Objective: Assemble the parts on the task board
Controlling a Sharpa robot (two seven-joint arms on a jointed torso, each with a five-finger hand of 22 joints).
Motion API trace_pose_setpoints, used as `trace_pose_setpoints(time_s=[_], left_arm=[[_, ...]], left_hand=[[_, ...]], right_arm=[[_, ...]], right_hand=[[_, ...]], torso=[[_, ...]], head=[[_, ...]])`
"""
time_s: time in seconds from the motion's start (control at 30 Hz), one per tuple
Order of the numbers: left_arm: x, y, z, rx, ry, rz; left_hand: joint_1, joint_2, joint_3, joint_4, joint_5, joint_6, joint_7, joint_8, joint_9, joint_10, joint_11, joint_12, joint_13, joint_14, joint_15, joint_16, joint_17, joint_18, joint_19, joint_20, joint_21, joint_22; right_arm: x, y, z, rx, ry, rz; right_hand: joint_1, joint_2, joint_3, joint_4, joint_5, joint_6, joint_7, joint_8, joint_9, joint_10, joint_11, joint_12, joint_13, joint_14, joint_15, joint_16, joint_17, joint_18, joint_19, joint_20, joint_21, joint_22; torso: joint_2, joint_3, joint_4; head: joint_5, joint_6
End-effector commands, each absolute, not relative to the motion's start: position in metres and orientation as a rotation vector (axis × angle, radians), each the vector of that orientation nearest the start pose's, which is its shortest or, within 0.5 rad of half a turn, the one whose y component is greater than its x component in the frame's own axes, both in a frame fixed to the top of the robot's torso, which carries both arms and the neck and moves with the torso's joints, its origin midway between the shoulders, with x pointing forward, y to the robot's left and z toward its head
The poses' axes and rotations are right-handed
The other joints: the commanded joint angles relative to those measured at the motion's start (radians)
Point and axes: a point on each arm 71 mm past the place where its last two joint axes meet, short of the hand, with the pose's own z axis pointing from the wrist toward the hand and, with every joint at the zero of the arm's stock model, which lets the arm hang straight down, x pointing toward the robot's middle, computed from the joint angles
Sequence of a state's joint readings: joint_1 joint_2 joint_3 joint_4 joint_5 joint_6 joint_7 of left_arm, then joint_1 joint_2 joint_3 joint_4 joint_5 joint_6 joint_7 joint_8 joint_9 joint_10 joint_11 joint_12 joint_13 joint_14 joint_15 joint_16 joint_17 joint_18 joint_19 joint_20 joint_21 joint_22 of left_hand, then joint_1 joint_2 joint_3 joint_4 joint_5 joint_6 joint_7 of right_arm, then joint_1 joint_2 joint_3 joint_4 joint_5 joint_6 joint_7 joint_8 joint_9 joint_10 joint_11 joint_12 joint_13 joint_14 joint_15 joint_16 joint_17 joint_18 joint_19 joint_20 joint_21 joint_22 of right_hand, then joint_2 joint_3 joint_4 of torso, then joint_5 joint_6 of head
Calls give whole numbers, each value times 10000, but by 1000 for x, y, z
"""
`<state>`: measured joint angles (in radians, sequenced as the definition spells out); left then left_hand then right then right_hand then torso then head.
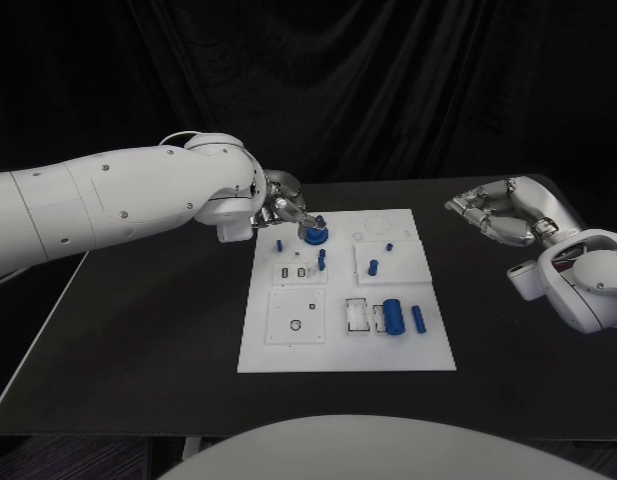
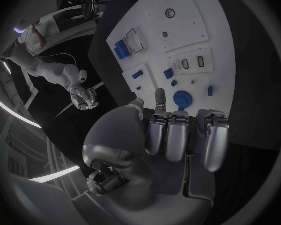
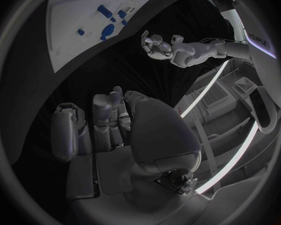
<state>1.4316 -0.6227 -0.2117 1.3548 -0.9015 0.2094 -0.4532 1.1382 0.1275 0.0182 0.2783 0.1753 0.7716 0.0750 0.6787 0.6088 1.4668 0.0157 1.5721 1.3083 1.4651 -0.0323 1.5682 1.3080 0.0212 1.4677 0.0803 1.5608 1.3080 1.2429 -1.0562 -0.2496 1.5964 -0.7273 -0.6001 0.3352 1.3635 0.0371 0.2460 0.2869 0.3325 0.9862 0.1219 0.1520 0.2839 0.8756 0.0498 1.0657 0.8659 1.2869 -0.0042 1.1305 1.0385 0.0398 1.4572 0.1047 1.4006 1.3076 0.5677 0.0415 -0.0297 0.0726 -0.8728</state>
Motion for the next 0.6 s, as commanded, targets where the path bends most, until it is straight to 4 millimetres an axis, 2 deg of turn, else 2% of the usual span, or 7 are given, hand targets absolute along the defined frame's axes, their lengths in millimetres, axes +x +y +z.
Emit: trace_pose_setpoints(time_s=[0.03,0.17,0.27,0.43,0.6], left_arm=[[518,150,-188,-155,24176,-3957],[518,145,-194,-147,24357,-3648],[518,144,-200,-213,24513,-3326],[518,141,-208,-406,24595,-3039],[518,137,-218,-707,24538,-2973]], left_hand=[[136,-15,17,-56,61,-45,-15,63,129,1040,-107,-13,2625,1057,-87,26,2628,-92,639,-72,-35,2158],[257,-32,63,-104,118,-40,-36,61,258,1040,-126,-13,2625,1057,-105,26,2628,-74,583,-89,-57,2091],[276,-57,66,-95,115,-73,-29,-45,306,1040,-129,-13,2625,1057,-119,26,2628,-24,423,-102,-119,1894],[285,-74,73,-84,133,-90,-14,-209,346,1040,-125,-13,2625,1057,-128,26,2628,13,308,-115,-169,1748],[418,-96,161,-183,328,0,-27,-491,444,1040,-139,-13,2625,1057,-148,26,2628,53,199,-138,-235,1590]], right_arm=[[445,-295,-210,4344,14908,9396],[445,-295,-210,4368,14942,9376],[445,-294,-211,4374,14969,9382],[446,-293,-212,4407,15059,9371],[446,-293,-214,4434,15121,9355]], right_hand=[[129,-33,66,9,82,44,-5,33,9,51,29,-18,-25,-76,-25,-43,-23,68,-78,-4,-45,2008],[182,-79,114,-5,156,24,-1,28,7,37,30,-50,-79,-89,-25,-57,-36,73,-92,-5,-70,2002],[207,-93,139,-9,193,21,1,29,8,48,30,-50,-85,-91,-24,-59,-37,77,-103,-5,-90,1996],[237,-115,169,-12,239,15,4,30,8,57,32,-52,-96,-91,-24,-57,-34,82,-114,-6,-110,1990],[284,-142,219,-18,308,-5,12,25,7,-8,35,-111,-186,-109,-20,-79,-59,95,-148,-4,-165,1973]], torso=[[26,64,-63],[3,54,-46],[29,74,-75],[96,106,-140],[151,132,-190]], head=[[-52,2],[-111,2],[-105,2],[-3,2],[131,2]])
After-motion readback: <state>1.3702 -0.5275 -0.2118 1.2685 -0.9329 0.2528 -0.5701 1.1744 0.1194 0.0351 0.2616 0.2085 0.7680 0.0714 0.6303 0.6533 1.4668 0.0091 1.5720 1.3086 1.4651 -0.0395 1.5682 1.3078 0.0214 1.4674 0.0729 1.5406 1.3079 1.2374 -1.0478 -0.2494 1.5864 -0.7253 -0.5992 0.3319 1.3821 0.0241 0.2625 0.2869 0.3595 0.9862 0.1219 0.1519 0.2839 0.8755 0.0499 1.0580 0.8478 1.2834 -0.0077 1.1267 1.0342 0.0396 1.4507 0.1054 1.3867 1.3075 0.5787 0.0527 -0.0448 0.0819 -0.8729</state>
